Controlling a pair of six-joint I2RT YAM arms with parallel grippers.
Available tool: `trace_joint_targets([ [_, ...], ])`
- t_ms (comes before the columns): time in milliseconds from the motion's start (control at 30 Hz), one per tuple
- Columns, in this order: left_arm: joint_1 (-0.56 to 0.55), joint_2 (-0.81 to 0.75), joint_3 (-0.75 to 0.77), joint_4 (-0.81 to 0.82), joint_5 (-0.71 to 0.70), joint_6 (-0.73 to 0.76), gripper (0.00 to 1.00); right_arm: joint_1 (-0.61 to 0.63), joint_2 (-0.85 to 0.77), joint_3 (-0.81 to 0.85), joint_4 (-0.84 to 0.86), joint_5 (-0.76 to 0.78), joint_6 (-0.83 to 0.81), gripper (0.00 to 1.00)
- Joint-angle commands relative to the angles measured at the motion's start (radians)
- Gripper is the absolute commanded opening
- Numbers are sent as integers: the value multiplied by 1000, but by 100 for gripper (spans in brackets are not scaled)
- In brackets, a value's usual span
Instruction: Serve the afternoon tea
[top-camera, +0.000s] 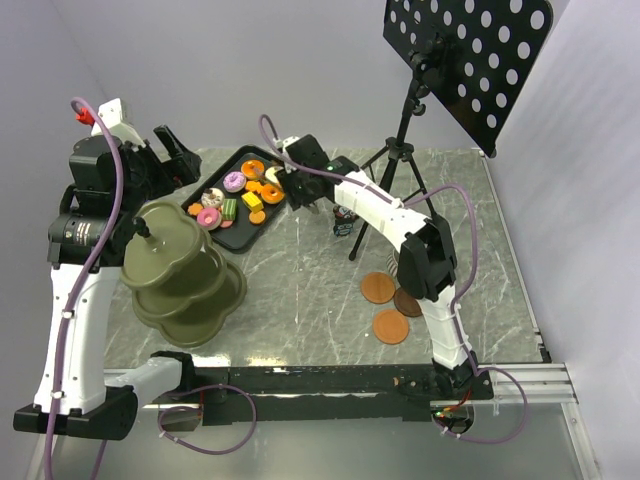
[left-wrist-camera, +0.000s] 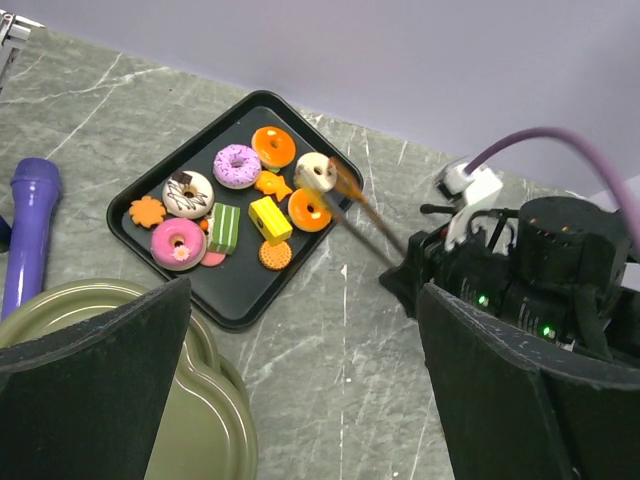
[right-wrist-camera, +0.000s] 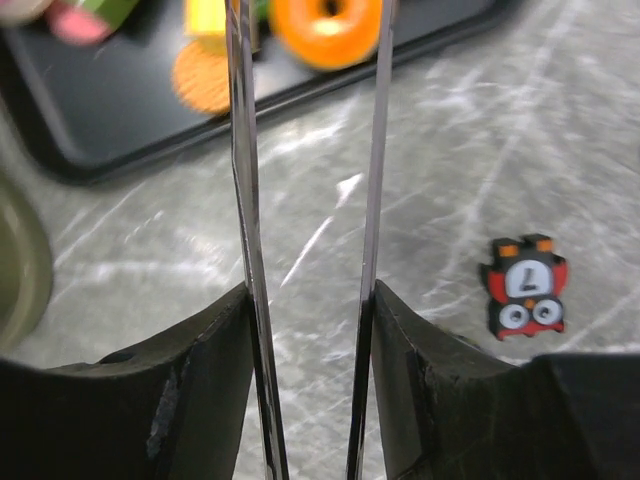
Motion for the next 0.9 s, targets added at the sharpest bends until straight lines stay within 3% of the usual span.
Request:
trace_joint_targets([
  [0,-6,-27,-5,5,-7,14,100,57,-70,2,29,-87,-111,52],
  [200,-9,-28,-5,5,-8,22,100,135,10,82,-51,3,-202,49],
  [867,-15,-31,-23,3,-16,34,100,145,-24,-11,-118,135,-87,46],
])
